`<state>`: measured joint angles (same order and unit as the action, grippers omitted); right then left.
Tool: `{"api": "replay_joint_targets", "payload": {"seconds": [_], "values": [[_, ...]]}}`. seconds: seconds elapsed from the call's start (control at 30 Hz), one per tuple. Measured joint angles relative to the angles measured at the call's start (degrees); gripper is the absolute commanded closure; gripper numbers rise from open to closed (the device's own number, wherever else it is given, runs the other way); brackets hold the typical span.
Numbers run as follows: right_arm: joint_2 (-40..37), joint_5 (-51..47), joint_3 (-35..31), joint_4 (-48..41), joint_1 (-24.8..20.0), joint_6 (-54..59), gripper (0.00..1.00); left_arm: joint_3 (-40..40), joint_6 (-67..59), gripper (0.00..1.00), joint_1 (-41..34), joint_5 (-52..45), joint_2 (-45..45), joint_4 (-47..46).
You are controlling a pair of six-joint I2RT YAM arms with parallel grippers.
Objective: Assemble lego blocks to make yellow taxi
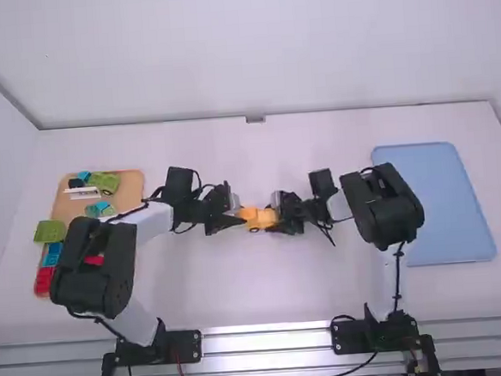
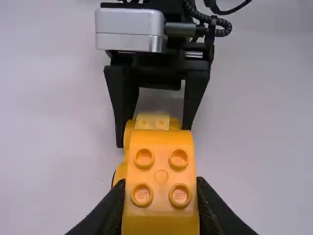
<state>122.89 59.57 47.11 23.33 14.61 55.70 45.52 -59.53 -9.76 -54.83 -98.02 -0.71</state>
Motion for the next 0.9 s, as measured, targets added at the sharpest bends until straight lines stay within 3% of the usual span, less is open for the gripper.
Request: {"api": "replay_joint_targets", "payload": {"seconds": [0.17, 0.33, 0.9], "values": [[0.0, 0.15, 0.0, -0.48, 0.0, 0.22, 0.56, 0.0, 0.04, 0.95, -1.01, -0.02, -0.17, 2.73], [0.02, 0.52, 0.0, -1.05, 0.0, 1.29, 0.55, 0.02, 4.74, 0.98, -2.54, -0.44, -5.31, 11.74], [0.02, 0.55, 0.0, -1.07, 0.17, 1.46, 0.54, 0.02, 11.78, 0.98, -2.54, -4.11, -12.83, 20.98]]}}
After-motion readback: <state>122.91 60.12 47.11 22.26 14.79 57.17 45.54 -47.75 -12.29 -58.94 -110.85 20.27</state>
